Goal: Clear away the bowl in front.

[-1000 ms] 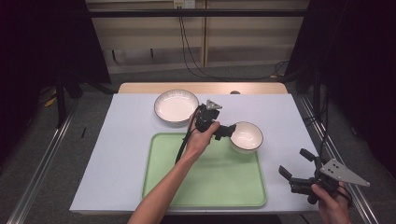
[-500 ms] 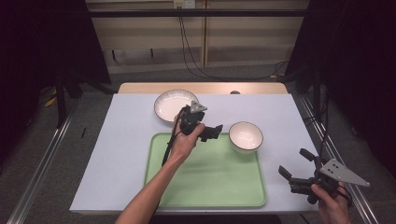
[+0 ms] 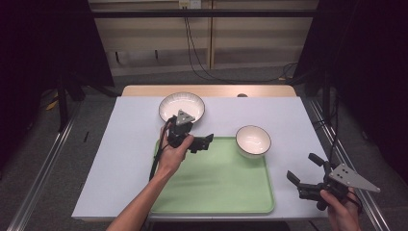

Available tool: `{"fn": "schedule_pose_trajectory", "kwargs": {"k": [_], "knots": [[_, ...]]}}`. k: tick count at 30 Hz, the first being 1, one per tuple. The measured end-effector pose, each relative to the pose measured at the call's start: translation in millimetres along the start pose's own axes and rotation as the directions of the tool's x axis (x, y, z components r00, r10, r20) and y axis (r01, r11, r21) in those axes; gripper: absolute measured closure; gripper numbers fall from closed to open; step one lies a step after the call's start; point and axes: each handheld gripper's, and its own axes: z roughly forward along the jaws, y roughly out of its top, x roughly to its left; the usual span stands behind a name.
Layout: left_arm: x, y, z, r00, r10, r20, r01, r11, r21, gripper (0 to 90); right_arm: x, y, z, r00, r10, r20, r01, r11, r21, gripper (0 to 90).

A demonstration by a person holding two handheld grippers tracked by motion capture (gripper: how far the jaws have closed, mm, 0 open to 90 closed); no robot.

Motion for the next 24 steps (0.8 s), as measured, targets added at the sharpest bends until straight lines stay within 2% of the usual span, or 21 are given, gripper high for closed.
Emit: {"fn": "schedule_pose_trajectory", "kwargs": {"k": [2, 5, 7, 10, 16, 17, 20, 24], "knots": [[2.4, -3.2, -6.3, 0.9998, -0.018, -0.003, 0.018, 0.9998, -0.009, 3.1, 0.2, -0.1, 0.0, 1.0, 0.003, 0.001, -0.003, 1.0, 0.001, 1.1], [7.2, -8.1, -17.4, 0.9995, -0.025, -0.022, 0.024, 0.9994, -0.023, 3.1, 0.3, -0.1, 0.2, 1.0, 0.005, 0.004, -0.005, 1.0, 0.001, 1.0], [10.0, -12.6, -24.2, 0.9996, -0.015, -0.026, 0.014, 0.9995, -0.029, 3.6, 0.4, 0.1, 0.4, 0.9999, 0.006, 0.01, -0.006, 1.0, 0.0, 1.0], [10.2, -20.4, -32.3, 0.9975, -0.016, -0.068, 0.013, 0.9992, -0.038, 3.8, 0.2, 0.2, 0.1, 1.0, -0.002, 0.001, 0.002, 1.0, 0.003, 1.0], [15.6, -33.2, -51.0, 0.9979, -0.014, -0.063, 0.012, 0.9993, -0.035, 3.8, 0.4, -0.1, 0.7, 1.0, -0.002, 0.009, 0.002, 1.0, 0.004, 1.0], [16.3, -35.3, -54.7, 0.9969, -0.009, -0.078, 0.006, 0.9992, -0.038, 3.8, 0.5, -0.1, 0.7, 1.0, 0.0, 0.009, 0.0, 1.0, 0.005, 1.1], [19.4, -43.1, -64.5, 0.9973, -0.025, -0.069, 0.022, 0.9984, -0.052, 3.9, 0.8, 0.2, 1.0, 0.9999, 0.005, 0.011, -0.005, 1.0, 0.008, 1.0], [23.9, -53.1, -77.1, 0.995, -0.038, -0.093, 0.033, 0.9981, -0.051, 3.7, 1.0, 0.1, 0.8, 0.9999, -0.001, 0.01, 0.001, 1.0, 0.007, 1.0]]}}
